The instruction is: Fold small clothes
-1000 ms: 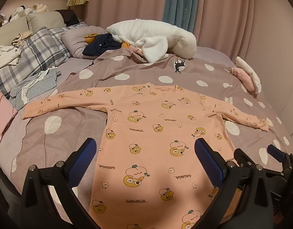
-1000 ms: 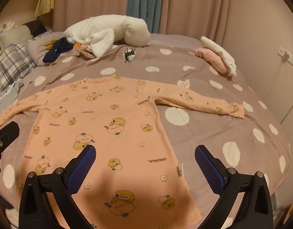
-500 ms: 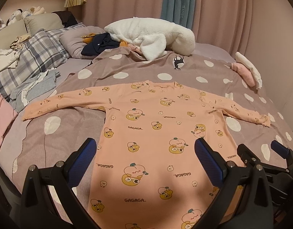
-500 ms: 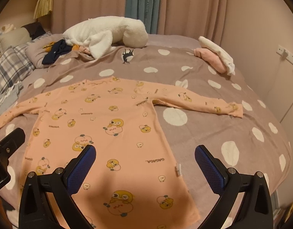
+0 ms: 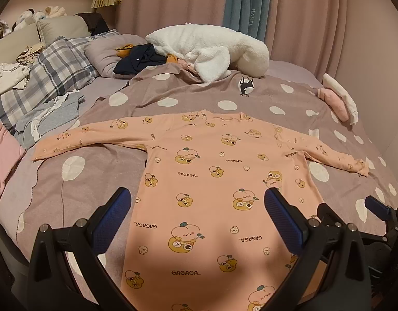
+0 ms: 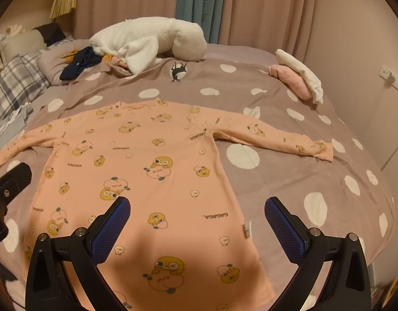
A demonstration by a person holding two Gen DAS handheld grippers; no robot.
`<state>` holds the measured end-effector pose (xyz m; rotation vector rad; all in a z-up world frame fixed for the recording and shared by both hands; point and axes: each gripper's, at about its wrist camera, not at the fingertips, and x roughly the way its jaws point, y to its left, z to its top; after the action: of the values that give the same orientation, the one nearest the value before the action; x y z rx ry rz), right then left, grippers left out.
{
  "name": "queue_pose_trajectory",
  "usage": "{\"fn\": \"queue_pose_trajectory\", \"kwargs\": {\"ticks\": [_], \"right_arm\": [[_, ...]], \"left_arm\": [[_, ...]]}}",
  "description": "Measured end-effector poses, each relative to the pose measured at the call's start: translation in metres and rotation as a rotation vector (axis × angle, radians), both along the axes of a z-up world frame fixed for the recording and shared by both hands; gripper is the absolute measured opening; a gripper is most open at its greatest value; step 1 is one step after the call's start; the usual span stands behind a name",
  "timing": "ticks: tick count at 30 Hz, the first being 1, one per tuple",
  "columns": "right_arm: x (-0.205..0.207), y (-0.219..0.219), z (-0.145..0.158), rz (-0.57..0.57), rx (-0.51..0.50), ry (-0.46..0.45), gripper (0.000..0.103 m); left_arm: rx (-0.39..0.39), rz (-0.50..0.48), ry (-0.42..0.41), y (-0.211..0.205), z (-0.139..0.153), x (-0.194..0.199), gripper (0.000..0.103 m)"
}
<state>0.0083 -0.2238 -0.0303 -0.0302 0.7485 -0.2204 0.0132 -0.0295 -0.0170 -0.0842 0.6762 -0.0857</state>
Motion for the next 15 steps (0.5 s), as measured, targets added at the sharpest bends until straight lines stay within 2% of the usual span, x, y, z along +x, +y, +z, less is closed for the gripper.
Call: {"fn": "queue_pose_trajectory", "kwargs": {"ticks": [15], "right_arm": [[0.0025,-0.0019,-0.0028,-0.009,-0.002,0.017,0.103]], "left_arm": [[-0.010,-0.002,-0.004,-0.0004,0.0014,0.0006,0.103]]}}
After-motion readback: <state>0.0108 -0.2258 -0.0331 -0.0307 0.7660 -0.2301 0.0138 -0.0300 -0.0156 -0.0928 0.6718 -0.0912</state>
